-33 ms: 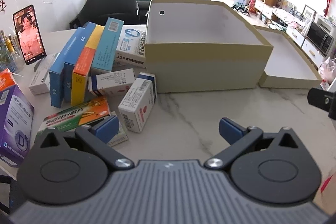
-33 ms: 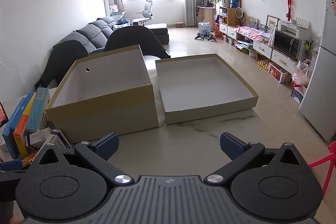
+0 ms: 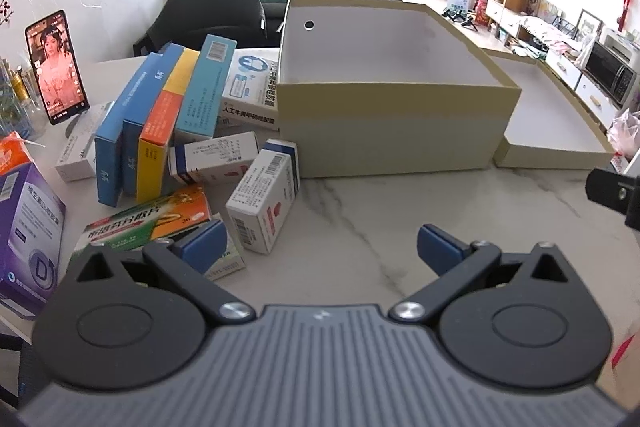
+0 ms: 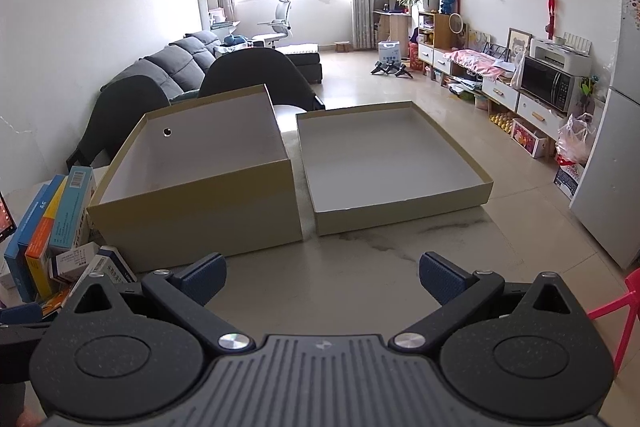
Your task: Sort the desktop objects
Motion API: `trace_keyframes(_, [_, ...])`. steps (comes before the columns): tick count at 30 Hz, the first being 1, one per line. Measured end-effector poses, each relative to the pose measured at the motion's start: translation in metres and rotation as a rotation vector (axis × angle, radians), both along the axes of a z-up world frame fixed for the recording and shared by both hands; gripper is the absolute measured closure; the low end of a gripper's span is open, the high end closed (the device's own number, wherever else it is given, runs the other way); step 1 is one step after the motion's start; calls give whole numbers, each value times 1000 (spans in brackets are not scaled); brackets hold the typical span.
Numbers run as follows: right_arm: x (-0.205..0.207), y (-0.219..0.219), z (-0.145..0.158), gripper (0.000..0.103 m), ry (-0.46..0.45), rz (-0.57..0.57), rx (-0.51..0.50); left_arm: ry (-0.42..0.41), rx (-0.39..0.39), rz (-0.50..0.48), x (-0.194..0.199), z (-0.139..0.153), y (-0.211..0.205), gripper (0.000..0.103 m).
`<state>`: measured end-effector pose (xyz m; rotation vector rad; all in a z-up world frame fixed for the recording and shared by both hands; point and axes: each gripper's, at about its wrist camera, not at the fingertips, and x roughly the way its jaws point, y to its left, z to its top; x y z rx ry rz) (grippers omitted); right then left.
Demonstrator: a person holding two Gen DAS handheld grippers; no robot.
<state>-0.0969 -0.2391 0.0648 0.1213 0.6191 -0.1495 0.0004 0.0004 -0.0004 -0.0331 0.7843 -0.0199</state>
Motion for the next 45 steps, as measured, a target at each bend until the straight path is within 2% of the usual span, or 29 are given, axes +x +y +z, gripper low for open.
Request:
trace_keyframes(3, [1, 0, -1, 0, -1, 3, 14, -6, -13, -9, -1, 1, 5, 0])
trace_keyframes(9, [-2, -2, -3, 0, -4, 8, 37, -5, 29, -7, 3, -4, 0, 0])
trace_keyframes(16, [13, 14, -12, 0, 44, 5, -2, -20, 16, -6, 0, -4, 1, 0])
trace_keyframes(36, [13, 17, -21, 0, 82, 18, -21, -11, 26, -13, 0, -1, 9, 0])
trace_keyframes(45, [16, 17, -23, 0, 88, 30, -22, -15, 49, 12, 4, -3, 10, 0])
